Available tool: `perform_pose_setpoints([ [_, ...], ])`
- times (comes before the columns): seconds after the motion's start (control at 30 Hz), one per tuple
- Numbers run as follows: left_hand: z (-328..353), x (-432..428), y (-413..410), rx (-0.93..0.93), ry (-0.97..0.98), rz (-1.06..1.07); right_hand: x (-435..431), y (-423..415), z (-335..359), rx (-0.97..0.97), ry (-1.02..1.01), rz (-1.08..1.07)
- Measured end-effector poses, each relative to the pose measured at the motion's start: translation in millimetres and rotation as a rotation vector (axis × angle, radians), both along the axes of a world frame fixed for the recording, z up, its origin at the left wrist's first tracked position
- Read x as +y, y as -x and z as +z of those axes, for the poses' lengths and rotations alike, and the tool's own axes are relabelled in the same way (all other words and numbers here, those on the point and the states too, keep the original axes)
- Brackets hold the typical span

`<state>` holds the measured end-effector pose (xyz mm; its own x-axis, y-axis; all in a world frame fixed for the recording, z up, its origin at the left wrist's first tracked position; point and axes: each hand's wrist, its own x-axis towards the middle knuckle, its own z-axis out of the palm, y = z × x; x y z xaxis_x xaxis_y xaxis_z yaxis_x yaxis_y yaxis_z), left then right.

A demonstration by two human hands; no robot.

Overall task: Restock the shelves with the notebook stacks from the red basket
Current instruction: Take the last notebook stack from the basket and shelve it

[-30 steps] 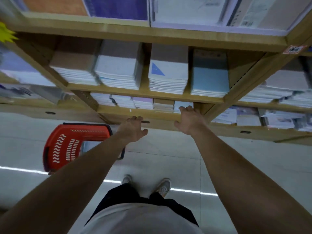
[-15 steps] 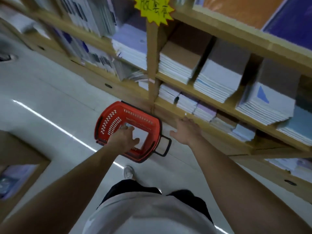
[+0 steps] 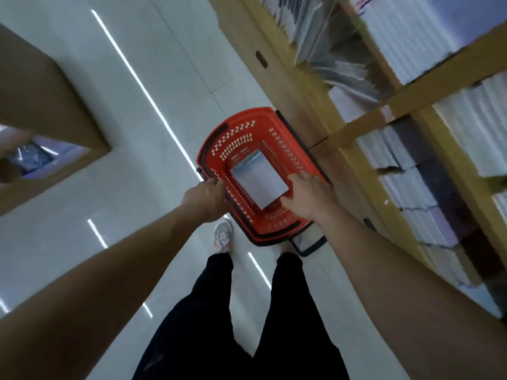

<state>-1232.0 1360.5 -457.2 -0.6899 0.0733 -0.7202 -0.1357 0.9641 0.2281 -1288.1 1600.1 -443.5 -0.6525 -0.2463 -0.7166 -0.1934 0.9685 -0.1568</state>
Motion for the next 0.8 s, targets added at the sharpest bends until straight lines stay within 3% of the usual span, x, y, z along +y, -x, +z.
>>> perform_pose_setpoints([
  [0.23,-183,36,29,-0.106,-0.013,0.222,12,57,-187,-0.066,-0.034,0.206],
  [0.47,-371,87,40,-0.120,0.021,0.378,22,96,-374,-0.059,0.039,0.100],
  [0.8,-508,113,41,-0.171,0.063,0.872,16,96,-543,-0.096,0.046,0.043],
])
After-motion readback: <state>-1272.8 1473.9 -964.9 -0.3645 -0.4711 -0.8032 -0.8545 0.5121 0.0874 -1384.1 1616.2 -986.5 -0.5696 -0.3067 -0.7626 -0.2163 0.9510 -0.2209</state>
